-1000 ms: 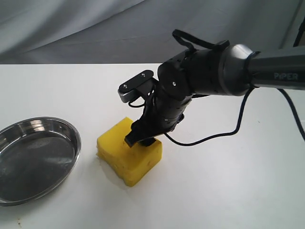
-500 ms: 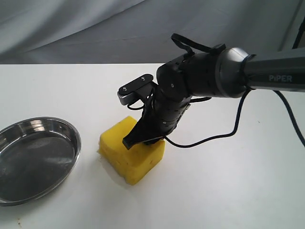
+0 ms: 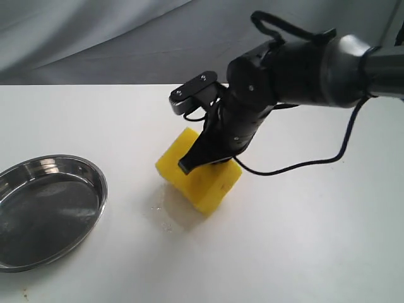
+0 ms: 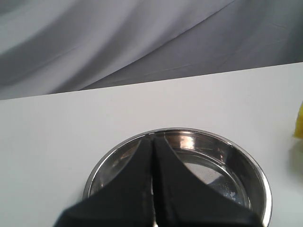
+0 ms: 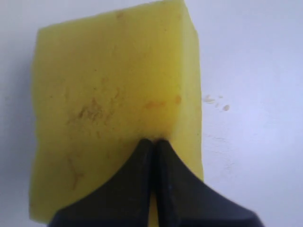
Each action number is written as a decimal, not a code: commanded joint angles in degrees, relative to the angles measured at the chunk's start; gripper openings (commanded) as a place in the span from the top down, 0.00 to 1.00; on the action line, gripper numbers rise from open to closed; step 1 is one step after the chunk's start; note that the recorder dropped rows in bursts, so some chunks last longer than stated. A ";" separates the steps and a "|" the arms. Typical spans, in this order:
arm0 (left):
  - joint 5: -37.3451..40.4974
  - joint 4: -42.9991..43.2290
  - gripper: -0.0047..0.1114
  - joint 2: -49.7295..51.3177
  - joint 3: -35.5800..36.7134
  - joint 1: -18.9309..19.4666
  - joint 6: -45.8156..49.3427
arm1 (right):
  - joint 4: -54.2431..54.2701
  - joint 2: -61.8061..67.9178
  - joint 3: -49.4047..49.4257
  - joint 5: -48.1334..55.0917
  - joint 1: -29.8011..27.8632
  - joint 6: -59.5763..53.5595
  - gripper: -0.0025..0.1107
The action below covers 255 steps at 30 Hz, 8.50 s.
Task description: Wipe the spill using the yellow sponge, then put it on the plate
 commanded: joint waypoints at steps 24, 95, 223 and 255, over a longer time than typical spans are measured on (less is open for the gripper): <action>-0.42 -0.12 0.96 -0.23 0.10 0.05 0.05 | 27.28 9.16 0.05 3.81 -1.41 -23.72 0.98; -0.42 -0.12 0.96 -0.23 0.10 0.72 0.05 | 15.45 7.90 -13.68 14.43 -7.72 -5.55 0.45; -0.42 -0.12 0.96 -0.23 0.10 0.62 0.05 | 55.72 13.14 11.72 -1.76 -16.38 -50.41 0.98; -0.42 -0.12 0.96 -0.23 0.10 0.62 0.05 | 45.78 -0.44 11.72 -6.80 -16.38 -48.42 0.42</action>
